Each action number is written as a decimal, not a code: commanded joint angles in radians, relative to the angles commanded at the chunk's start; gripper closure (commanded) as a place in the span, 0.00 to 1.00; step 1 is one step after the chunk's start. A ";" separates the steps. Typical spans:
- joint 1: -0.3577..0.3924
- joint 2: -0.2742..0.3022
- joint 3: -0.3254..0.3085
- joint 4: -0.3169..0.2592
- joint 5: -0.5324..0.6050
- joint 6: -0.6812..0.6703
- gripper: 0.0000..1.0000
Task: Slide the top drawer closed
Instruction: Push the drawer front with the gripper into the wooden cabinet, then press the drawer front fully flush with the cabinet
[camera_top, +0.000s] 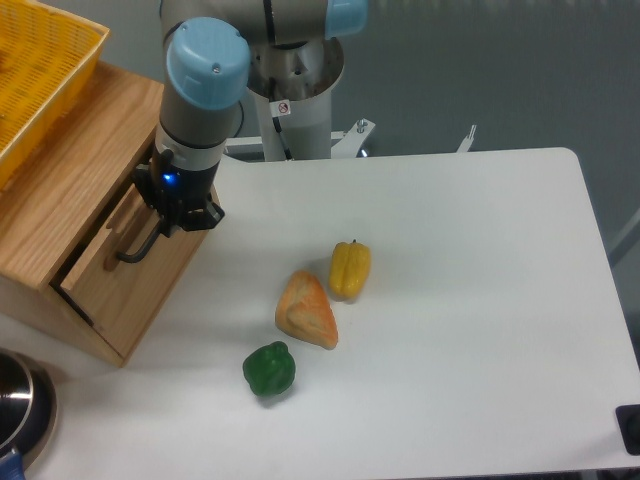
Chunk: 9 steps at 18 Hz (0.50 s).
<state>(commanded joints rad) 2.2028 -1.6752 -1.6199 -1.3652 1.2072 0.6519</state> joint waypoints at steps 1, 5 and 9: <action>0.000 0.002 0.000 -0.002 0.000 0.000 1.00; -0.011 0.003 0.000 0.000 0.000 -0.014 1.00; -0.014 0.002 0.002 0.002 -0.002 -0.017 1.00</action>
<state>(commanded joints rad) 2.1890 -1.6736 -1.6183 -1.3637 1.2057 0.6351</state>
